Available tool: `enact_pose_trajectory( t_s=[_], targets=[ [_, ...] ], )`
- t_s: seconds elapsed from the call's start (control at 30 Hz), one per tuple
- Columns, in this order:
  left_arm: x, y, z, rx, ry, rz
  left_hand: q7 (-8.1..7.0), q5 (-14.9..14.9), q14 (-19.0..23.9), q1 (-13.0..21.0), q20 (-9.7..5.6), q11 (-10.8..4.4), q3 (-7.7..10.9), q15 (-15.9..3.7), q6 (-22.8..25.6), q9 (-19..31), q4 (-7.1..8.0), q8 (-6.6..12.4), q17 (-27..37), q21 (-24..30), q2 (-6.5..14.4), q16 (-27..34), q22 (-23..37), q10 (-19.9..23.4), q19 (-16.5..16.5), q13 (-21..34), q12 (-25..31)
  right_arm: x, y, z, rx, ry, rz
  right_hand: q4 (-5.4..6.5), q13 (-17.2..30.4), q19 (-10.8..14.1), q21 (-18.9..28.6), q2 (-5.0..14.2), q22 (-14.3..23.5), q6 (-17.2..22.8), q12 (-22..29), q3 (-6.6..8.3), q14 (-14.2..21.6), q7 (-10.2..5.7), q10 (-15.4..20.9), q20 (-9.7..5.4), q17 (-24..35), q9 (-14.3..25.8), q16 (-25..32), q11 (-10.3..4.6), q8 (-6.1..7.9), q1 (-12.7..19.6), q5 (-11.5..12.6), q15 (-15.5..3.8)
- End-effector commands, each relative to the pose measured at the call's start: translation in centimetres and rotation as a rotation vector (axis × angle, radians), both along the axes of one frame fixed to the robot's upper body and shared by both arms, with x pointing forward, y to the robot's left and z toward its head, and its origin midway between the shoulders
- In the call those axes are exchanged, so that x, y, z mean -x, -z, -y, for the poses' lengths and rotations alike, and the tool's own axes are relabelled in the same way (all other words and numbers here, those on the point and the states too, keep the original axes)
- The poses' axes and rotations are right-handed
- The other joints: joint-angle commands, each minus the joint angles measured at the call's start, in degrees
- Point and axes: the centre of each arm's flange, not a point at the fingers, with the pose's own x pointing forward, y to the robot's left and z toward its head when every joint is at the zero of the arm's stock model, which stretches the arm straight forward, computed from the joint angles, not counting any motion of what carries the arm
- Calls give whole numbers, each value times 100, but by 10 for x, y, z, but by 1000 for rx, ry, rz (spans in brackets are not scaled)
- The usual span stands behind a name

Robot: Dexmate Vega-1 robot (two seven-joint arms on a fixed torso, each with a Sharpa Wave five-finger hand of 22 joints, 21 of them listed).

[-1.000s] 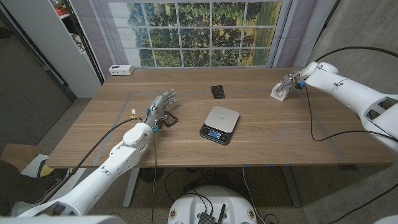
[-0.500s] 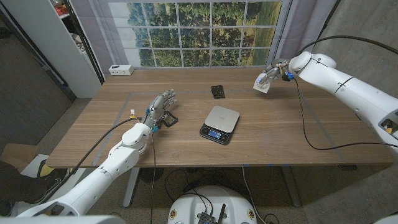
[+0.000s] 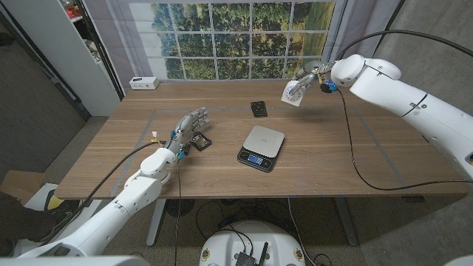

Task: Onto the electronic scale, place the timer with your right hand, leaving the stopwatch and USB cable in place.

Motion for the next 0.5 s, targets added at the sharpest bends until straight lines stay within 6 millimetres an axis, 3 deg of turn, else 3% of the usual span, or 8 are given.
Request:
enact_pose_trajectory(
  t_s=[0.03, 0.5],
  targets=[
    [6, 1, -8, -24, 26, 6, -7, 23, 33, -16, 12, 18, 14, 1, 77, 29, -37, 31, 16, -7, 14, 10, 24, 65, 39, 16, 14, 35, 20, -27, 13, -38, -13, 227, 415, -6, 43, 241, 8, -32, -34, 274, 843, -3, 291, -260, 376, 3, -24, -239, -32, 37, 28, -1245],
    [9, 3, -9, -42, 53, 10, -14, 22, 34, -23, 7, 6, 12, 0, 70, 29, -38, 25, 17, -18, 13, 10, 24, 57, 40, 21, 7, 48, 47, -47, 11, -61, -65, 218, 388, -27, 91, 241, 10, -42, -72, 297, 859, -4, 290, -251, 425, -5, -83, -222, -76, 12, 27, -1246]
  ],
)
